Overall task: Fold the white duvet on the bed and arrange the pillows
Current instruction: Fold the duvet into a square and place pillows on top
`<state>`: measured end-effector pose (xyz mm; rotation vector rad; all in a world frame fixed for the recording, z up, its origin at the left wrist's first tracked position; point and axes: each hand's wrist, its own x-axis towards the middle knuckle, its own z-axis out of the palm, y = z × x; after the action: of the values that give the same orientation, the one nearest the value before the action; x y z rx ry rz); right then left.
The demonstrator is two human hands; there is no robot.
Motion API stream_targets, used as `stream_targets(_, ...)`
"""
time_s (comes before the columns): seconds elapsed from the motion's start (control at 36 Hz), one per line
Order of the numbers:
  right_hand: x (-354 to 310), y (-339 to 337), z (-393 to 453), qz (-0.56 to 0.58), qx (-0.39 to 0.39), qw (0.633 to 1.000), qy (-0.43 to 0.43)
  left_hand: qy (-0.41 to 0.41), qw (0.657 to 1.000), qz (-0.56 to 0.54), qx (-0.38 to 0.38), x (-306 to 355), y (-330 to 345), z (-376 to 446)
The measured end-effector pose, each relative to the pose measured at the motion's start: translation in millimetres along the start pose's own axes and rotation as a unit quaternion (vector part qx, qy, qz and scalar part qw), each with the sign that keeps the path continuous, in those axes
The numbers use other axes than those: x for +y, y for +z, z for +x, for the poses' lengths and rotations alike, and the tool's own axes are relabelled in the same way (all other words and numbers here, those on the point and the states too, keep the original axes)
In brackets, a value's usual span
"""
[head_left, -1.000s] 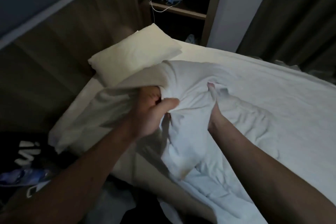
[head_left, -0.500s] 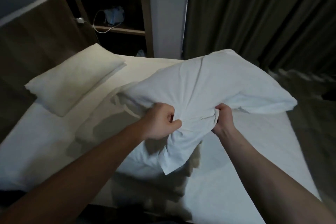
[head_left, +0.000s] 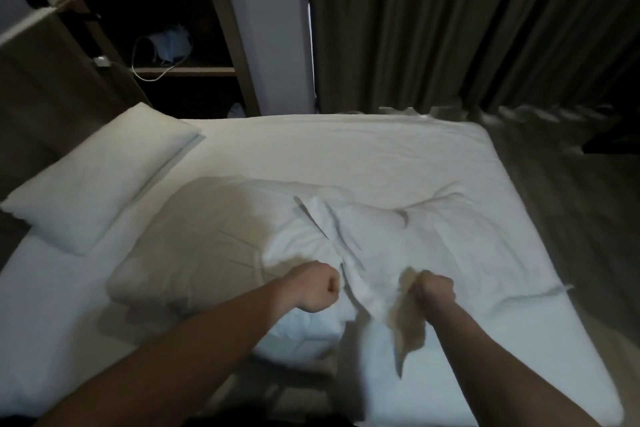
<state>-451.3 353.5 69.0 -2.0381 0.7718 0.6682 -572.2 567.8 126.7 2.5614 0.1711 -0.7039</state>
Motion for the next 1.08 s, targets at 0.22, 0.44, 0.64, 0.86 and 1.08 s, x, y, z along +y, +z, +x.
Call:
stream_targets(0.22, -23, 110, -97, -0.076, -0.166, 0.948, -0.262, -0.148, 0.973, -0.109, 0.143, -112, -35, -67)
stream_targets(0.44, -55, 210, -180, -0.264, -0.264, 0.844, -0.385, -0.296, 0.918, -0.17, 0.2, -256, -45, -153)
stream_targets(0.64, -85, 321, -230, -0.367, -0.266, 0.765, -0.457, -0.363, 0.874, -0.239, 0.22, -400, -51, -212)
stream_targets(0.86, -112, 477, -268, -0.467, -0.227, 0.709, -0.478, -0.42, 0.83, -0.294, 0.221, -580, -69, -226)
stream_targets(1.08, -91, 587, -235, -0.542, -0.21, 0.71, -0.397, -0.477, 0.788, -0.34, 0.192, -734, -72, -178)
